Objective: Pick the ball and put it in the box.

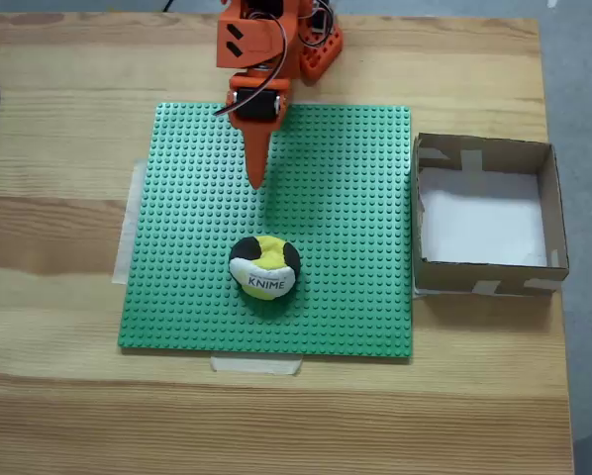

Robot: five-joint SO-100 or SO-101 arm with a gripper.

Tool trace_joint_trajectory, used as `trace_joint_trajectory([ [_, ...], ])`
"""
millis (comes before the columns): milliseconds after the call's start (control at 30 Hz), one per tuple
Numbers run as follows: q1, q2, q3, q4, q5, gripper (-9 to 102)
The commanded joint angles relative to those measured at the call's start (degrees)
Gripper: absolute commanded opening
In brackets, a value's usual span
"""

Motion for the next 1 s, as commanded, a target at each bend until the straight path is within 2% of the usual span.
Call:
trace_joint_trajectory([
  [0, -1.14, 0.44, 1.58, -0.88, -0.88, -1],
  [467, -0.53, -0.09, 1.49, -1.49, 0.35, -1],
  [967, -0.62, -2.99, -6.5, 0.35, 1.14, -1],
])
